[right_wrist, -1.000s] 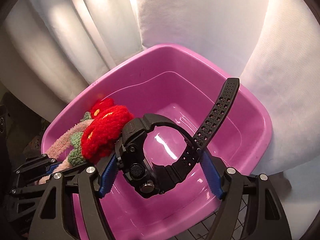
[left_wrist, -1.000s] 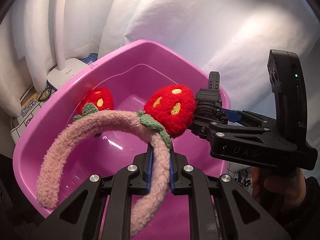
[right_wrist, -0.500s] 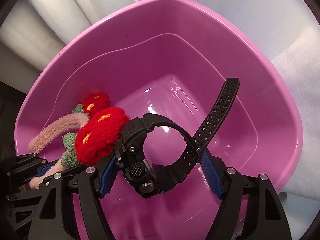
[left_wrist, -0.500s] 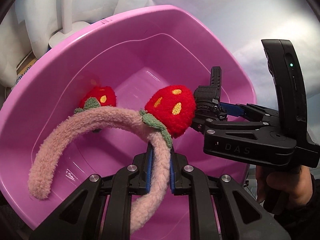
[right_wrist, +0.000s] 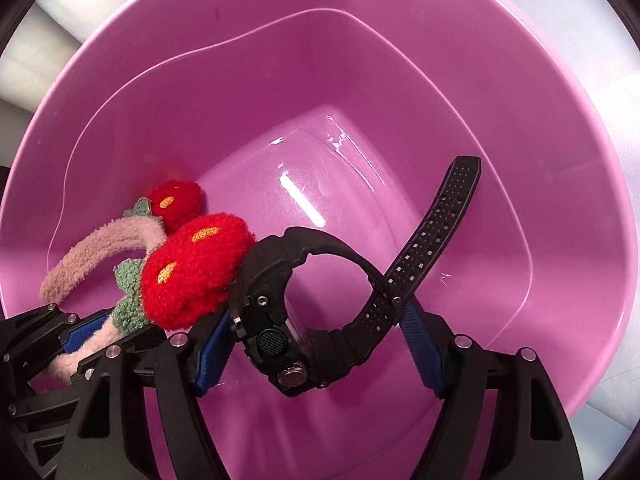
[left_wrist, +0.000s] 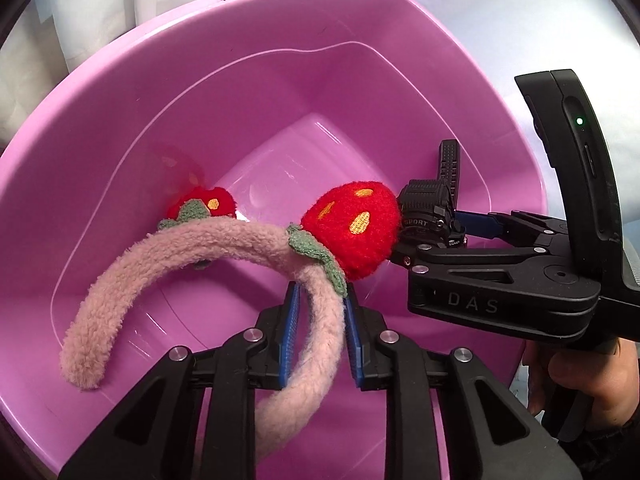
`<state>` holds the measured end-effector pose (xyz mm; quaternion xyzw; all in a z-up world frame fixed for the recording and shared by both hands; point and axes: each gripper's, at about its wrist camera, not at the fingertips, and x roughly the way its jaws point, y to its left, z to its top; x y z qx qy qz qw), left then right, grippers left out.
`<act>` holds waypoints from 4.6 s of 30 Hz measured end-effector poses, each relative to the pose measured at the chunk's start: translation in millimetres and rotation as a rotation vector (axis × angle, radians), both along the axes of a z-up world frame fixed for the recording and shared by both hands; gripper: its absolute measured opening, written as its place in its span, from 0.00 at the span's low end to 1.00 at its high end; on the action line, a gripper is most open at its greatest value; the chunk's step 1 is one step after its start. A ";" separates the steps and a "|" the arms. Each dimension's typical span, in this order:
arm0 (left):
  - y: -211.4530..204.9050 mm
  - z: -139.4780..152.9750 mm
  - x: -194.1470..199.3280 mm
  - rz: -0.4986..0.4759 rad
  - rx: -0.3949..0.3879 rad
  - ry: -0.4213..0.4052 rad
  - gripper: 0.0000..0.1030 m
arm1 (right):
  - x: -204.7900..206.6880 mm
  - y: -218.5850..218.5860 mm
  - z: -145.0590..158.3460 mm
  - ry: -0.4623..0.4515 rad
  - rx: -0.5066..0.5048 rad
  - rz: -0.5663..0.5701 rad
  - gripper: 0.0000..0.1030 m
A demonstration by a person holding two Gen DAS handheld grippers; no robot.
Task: Organize jewelry
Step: 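Open the left tool over the tub while the right tool releases the watch, then withdraw both tools from the tub back over the table, then grasp the sloth plush with the right tool while the left tool grasps the silver ring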
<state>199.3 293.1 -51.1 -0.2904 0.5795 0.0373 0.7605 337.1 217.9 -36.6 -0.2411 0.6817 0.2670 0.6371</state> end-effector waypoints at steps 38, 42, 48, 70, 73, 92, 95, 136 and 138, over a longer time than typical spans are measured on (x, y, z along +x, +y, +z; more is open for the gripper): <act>21.9 50.3 -45.9 0.012 0.085 -0.074 0.72 | -25.6 -10.0 25.6 -0.085 0.083 -0.054 0.71; 20.1 61.3 -53.6 0.001 0.112 -0.105 0.77 | -30.0 -16.0 40.0 -0.104 0.144 -0.074 0.71; 19.7 86.1 -65.7 0.000 0.196 -0.186 0.80 | -39.1 -27.8 66.9 -0.147 0.247 -0.116 0.71; -20.5 147.6 -108.7 -0.055 0.272 -0.403 0.91 | -111.1 -154.5 135.8 -0.343 0.401 -0.324 0.71; -31.3 148.8 -114.4 -0.061 0.271 -0.400 0.91 | -125.0 -178.9 136.1 -0.348 0.411 -0.364 0.71; -158.6 147.6 -182.3 -0.143 0.279 -0.392 0.92 | -278.5 -366.3 101.9 -0.358 0.364 -0.577 0.71; -183.2 138.7 -192.9 -0.150 0.266 -0.368 0.92 | -301.2 -399.6 96.6 -0.365 0.344 -0.604 0.71; -341.5 14.8 -263.8 0.045 0.336 -0.150 0.93 | -290.5 -546.5 -4.7 -0.214 0.355 -0.447 0.71; -346.4 8.1 -265.2 0.047 0.344 -0.144 0.93 | -286.8 -547.0 -10.2 -0.211 0.361 -0.441 0.71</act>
